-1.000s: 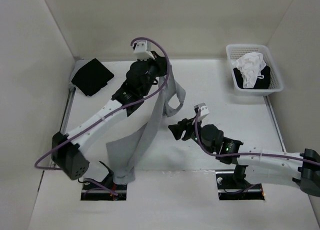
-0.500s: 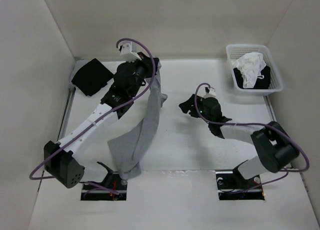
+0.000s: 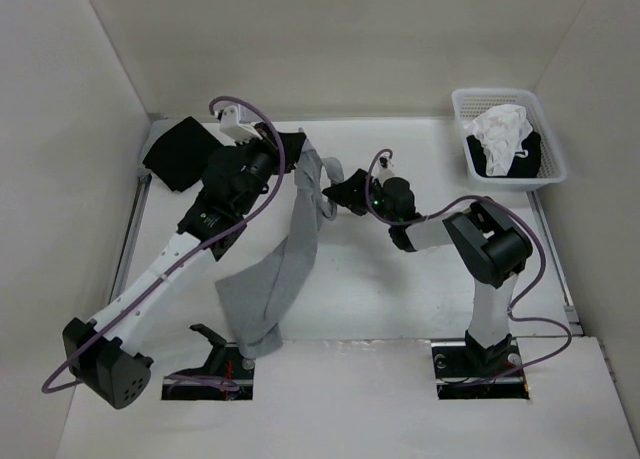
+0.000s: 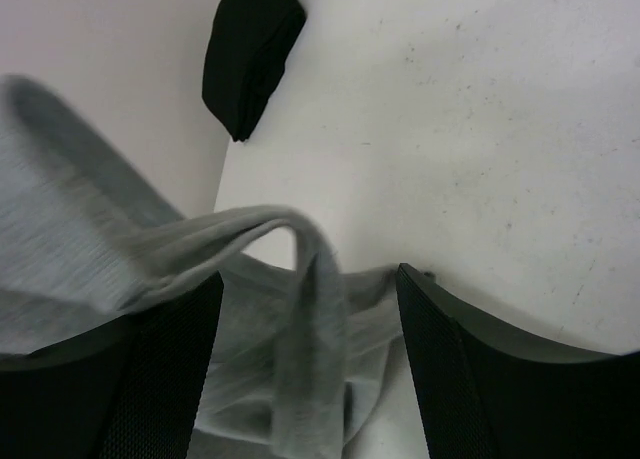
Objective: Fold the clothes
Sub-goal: Flatten the tank top out
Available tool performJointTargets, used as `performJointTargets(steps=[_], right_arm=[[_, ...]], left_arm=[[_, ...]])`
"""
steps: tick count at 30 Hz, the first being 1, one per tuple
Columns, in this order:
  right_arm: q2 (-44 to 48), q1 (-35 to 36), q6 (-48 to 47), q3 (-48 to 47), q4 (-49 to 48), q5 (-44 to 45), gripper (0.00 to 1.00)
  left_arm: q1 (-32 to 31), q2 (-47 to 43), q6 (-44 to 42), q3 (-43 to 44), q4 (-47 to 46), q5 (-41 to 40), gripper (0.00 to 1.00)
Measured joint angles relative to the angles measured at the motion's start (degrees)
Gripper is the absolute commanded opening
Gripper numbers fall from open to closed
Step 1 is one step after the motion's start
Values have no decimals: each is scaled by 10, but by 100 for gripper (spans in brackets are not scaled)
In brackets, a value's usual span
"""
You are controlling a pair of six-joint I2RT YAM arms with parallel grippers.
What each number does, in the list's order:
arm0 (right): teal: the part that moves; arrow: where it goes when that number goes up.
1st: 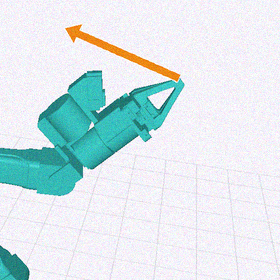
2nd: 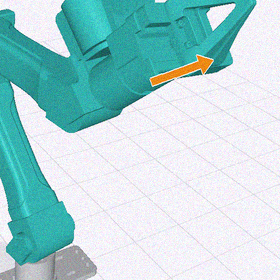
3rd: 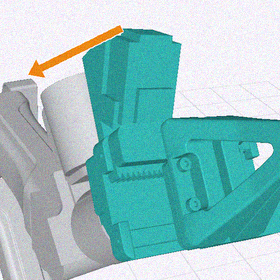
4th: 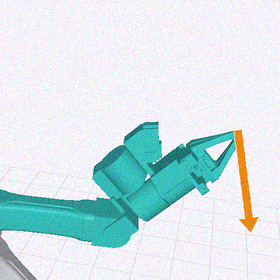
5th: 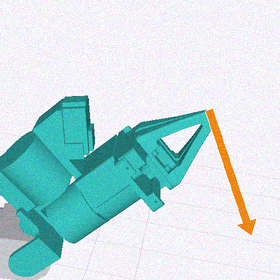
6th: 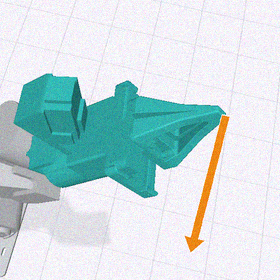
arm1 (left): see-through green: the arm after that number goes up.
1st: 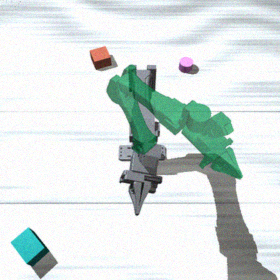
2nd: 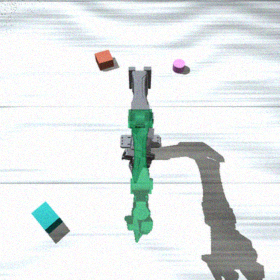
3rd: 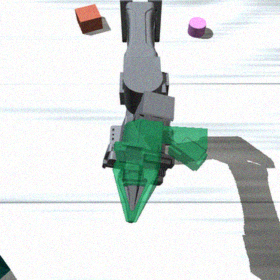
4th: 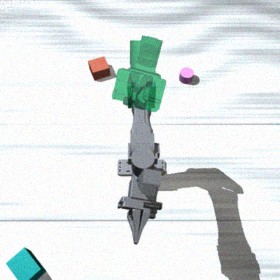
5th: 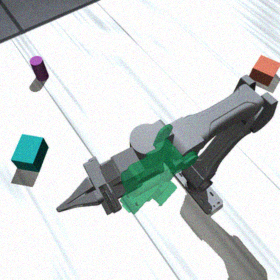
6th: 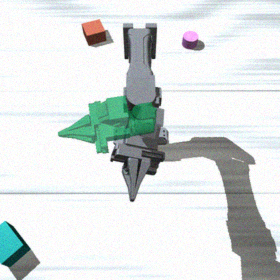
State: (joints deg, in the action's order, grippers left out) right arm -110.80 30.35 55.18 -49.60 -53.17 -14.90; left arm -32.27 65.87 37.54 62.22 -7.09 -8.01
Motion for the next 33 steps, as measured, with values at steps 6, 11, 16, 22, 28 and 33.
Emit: performJointTargets(steps=[6,11,16,22,28,33], right_arm=[[-4,0,10,-5,-6,-11,44],[2,1,22,-6,-19,-36,11],[60,3,49,-8,-17,-73,4],[324,39,9,9,87,-43,3],[575,248,-184,-192,371,137,3],[588,489,-362,-379,494,372,3]], left_arm=[[-3,-57,0,0,13,10,3],[-4,-80,0,0,18,12,3],[-4,-89,0,0,38,12,3],[-1,-114,-18,45,81,4,3],[-7,-181,-63,166,82,-58,2],[-10,-253,-85,254,61,-91,3]])
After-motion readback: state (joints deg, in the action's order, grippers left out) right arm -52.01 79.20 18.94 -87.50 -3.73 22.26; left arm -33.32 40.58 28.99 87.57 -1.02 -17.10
